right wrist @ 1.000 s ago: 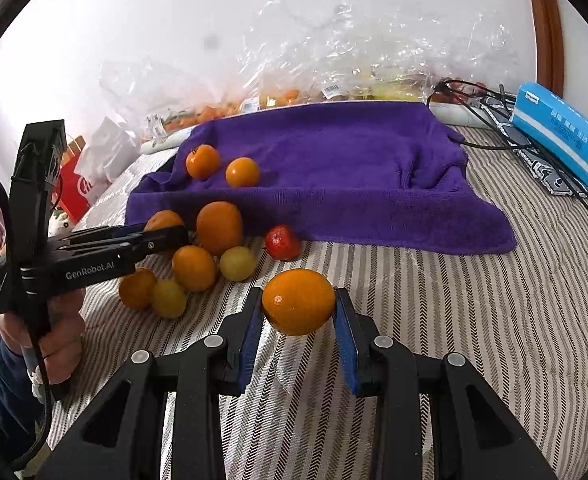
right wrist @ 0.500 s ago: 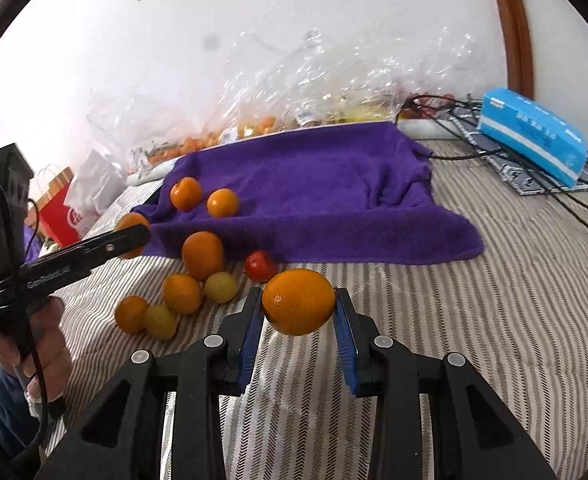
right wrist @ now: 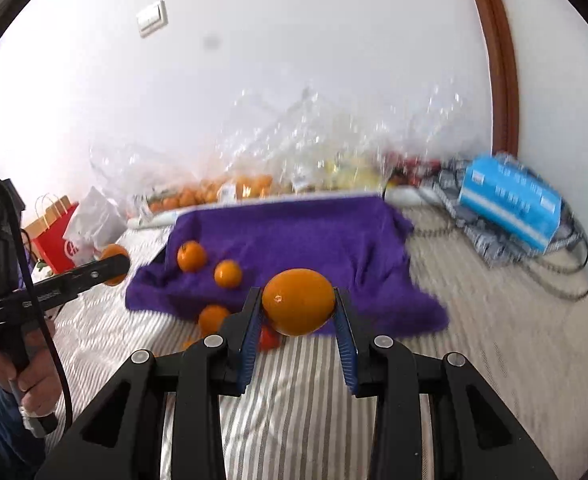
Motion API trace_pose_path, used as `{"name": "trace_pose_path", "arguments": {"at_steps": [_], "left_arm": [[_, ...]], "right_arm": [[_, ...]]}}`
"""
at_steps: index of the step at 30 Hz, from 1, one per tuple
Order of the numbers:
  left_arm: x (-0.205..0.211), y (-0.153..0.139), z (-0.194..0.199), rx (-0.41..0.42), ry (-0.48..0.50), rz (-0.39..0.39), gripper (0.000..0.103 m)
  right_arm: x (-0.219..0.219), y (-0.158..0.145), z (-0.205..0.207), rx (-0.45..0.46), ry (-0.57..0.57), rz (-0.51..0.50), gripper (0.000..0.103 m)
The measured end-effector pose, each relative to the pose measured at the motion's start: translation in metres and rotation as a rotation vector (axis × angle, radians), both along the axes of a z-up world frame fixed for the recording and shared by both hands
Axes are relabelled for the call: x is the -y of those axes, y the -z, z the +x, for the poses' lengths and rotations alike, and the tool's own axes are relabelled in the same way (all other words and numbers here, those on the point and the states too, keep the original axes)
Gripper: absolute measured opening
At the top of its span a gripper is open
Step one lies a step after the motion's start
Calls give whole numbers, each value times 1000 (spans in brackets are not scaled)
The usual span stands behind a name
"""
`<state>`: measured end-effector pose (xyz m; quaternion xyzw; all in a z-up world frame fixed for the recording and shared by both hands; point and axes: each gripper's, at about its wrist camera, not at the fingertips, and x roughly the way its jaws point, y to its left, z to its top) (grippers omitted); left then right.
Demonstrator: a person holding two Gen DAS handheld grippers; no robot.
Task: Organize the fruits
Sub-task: 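Carry the orange over the towel with the right tool while the left tool carries its mandarin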
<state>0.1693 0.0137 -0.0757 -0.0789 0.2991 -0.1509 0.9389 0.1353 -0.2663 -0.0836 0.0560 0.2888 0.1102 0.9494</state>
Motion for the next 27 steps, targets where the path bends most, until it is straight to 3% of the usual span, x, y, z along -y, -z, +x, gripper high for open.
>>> {"name": "trace_pose_path", "arguments": {"at_steps": [6,15,18,23,27], "left_arm": [[3,-21,21,1,-13,-40,39],[6,-23,59,1,-58,-53,39],[6,-12,71,-9,-80,-59,39],[4,10,80,-33,-104,-37,39],[-3,25,86,-70,-137,-38,39]], "right_arm": [[-4,-24,26,47,-26,26,35],[-15,-45,64,120,-74,1,35],[-17,-38,78,117,-98,7,35],[-4,0,108,22,-145,121,35],[2,14,116,-14,-95,91,35]]}}
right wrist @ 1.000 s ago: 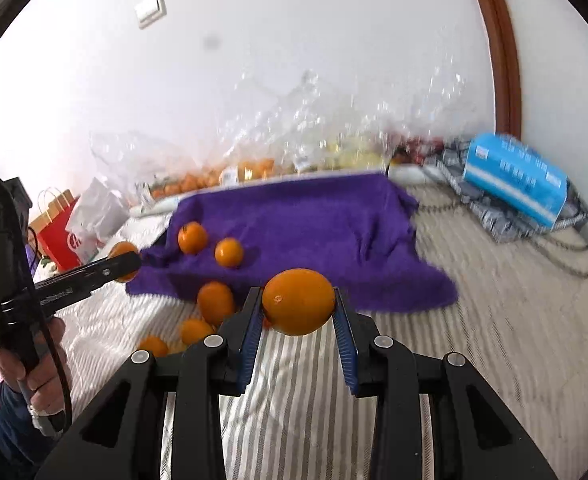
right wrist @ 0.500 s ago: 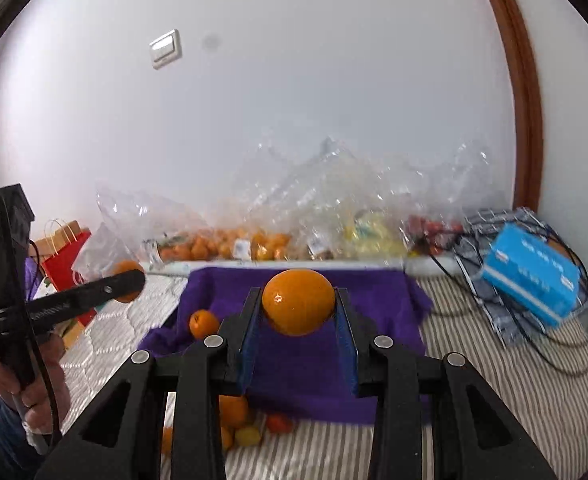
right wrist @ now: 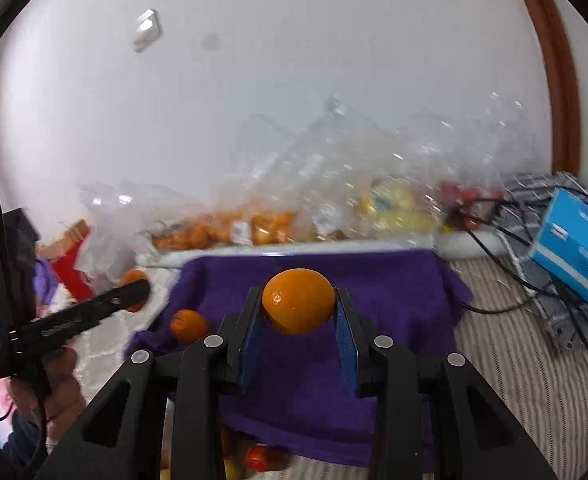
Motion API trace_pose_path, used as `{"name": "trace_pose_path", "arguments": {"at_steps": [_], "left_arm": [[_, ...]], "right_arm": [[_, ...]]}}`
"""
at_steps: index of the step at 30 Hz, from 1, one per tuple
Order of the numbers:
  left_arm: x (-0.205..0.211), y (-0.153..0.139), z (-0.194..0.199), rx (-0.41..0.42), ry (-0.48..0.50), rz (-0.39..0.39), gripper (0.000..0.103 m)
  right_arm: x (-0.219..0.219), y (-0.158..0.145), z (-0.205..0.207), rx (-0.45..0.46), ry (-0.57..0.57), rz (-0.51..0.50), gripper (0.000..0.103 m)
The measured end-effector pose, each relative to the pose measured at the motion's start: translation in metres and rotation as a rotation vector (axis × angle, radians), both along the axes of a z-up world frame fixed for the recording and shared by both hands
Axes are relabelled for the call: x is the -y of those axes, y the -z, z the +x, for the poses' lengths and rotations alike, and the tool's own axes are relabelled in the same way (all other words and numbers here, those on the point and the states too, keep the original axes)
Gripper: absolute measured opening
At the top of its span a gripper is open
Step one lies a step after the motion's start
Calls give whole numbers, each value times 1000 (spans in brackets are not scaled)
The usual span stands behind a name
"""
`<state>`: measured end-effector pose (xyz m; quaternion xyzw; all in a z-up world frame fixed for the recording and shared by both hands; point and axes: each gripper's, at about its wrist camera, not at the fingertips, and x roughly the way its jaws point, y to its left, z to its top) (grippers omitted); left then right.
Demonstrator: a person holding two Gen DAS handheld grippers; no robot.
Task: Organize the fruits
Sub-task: 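Carry the orange over the towel with the right tool while the left tool carries its mandarin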
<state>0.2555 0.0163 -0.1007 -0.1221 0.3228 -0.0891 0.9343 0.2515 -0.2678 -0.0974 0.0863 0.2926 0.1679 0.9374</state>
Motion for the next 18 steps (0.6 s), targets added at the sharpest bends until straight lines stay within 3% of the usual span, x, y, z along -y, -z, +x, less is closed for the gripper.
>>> {"name": "trace_pose_path", "arguments": {"at_steps": [8,18], "left_arm": [[-20,14,3,-27,-64,-66,39],[-14,26,9,-68,-74,-23,39]], "right_arm": [[18,17,11,-61,69,13,35],[-4,33,15,-110,25,-58,35]]}}
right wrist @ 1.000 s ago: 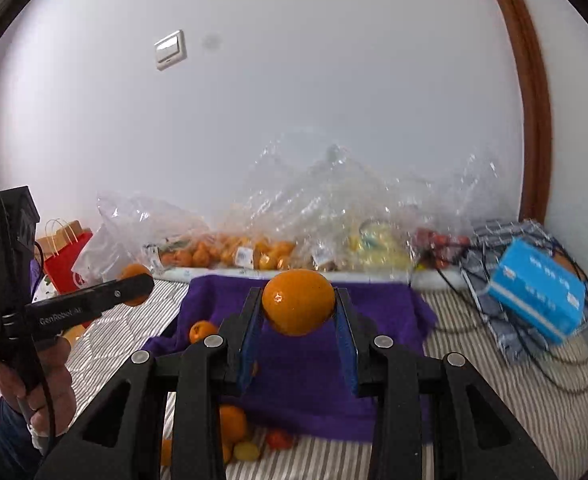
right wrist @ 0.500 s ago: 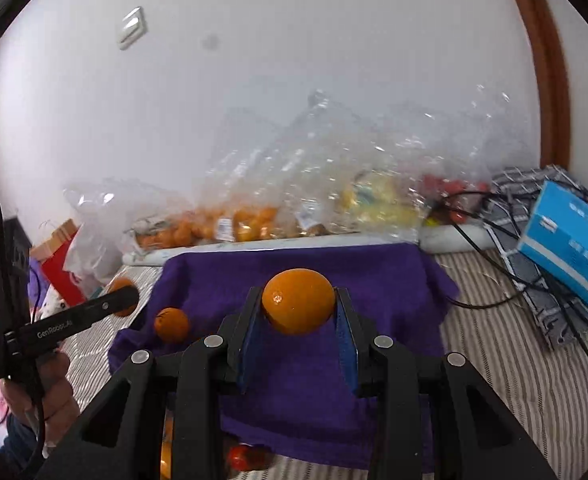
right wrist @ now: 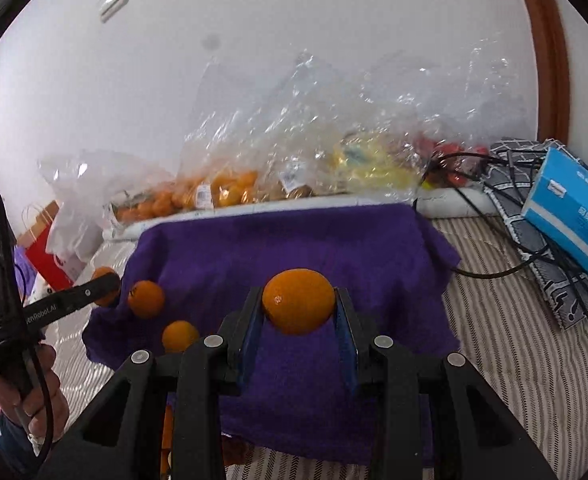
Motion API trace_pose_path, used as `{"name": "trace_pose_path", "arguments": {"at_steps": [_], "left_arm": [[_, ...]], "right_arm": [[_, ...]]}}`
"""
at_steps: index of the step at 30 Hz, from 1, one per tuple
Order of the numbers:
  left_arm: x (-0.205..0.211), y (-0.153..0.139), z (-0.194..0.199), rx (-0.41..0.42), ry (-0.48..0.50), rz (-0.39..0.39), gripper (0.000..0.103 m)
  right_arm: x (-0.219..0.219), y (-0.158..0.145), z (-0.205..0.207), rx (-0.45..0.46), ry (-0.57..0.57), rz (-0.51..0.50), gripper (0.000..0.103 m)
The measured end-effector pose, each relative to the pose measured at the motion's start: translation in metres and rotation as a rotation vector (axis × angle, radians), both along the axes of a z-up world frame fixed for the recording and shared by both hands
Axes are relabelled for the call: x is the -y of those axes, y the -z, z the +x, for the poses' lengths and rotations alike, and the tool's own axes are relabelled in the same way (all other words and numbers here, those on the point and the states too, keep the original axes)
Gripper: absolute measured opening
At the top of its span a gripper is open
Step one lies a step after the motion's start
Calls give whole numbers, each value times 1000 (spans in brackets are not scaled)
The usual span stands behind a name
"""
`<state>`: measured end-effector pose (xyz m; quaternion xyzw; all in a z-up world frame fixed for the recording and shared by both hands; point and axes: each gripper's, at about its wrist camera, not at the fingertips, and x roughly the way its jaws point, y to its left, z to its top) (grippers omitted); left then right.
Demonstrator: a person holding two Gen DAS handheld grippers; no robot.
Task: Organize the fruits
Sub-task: 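Carry the orange over the towel with the right tool while the left tool carries its mandarin, then release the orange onto the towel with the right tool while the left tool lowers its mandarin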
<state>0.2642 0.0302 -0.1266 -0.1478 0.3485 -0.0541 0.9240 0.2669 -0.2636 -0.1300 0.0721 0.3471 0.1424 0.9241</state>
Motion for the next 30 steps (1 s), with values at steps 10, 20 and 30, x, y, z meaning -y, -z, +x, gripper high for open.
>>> {"name": "trace_pose_path", "arguments": {"at_steps": [10,20,30], "left_arm": [[4,3,1,-4,6,30,39],[5,4,2,-7,8,38,39],[8,6,2,-14,21,50,39]], "right_arm": [[-13,12,3,-28,-5,-89,35],[-18,19,7,-57,-10,-137,35],[-20,21,9,-70,10,-178,35]]}}
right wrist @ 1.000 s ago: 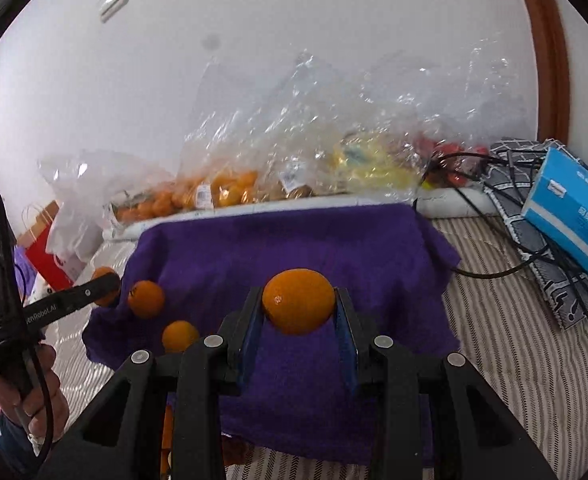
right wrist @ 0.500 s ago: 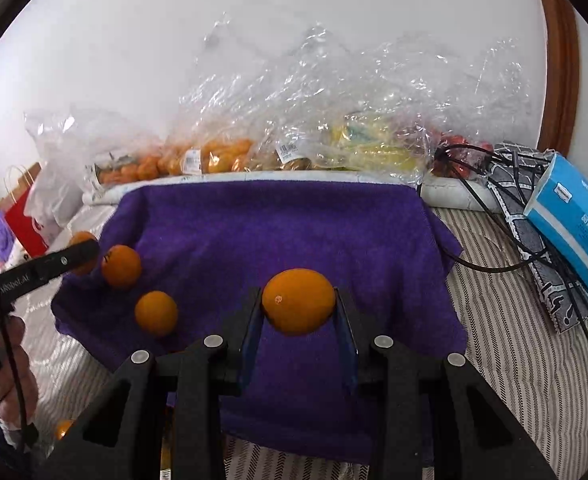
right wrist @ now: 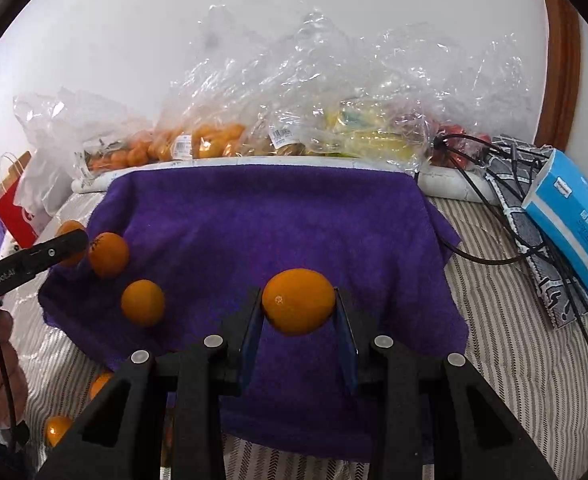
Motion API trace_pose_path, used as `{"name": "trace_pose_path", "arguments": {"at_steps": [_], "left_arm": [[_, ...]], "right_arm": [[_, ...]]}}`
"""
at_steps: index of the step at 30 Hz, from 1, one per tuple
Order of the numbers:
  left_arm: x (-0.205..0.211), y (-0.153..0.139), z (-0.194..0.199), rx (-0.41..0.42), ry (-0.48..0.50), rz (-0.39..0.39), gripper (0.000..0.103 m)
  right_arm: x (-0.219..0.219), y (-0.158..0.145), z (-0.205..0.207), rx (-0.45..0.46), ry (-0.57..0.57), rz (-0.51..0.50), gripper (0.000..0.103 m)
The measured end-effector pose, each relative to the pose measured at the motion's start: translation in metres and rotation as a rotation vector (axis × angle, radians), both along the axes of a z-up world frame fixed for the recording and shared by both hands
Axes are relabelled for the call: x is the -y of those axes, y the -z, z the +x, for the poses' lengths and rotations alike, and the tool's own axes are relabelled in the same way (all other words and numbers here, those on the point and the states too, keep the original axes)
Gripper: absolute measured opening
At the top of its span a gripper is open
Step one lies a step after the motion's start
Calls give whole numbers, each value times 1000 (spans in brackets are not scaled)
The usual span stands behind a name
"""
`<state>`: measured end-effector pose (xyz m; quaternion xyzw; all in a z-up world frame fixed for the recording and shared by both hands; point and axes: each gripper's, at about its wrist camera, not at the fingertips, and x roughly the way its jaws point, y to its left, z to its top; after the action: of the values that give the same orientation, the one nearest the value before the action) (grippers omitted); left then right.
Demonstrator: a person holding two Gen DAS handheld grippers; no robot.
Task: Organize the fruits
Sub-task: 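Release the orange onto the towel with the right tool while the left tool lowers its mandarin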
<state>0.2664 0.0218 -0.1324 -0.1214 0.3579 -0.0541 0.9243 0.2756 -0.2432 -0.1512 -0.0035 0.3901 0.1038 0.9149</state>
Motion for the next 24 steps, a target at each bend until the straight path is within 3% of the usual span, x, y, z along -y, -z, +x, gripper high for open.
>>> {"name": "trace_pose_path", "arguments": {"at_steps": [24], "left_arm": [[6,1,0,2,21,18,39]], "right_arm": [[-10,4,-2,-12,-20,-59,35]]}}
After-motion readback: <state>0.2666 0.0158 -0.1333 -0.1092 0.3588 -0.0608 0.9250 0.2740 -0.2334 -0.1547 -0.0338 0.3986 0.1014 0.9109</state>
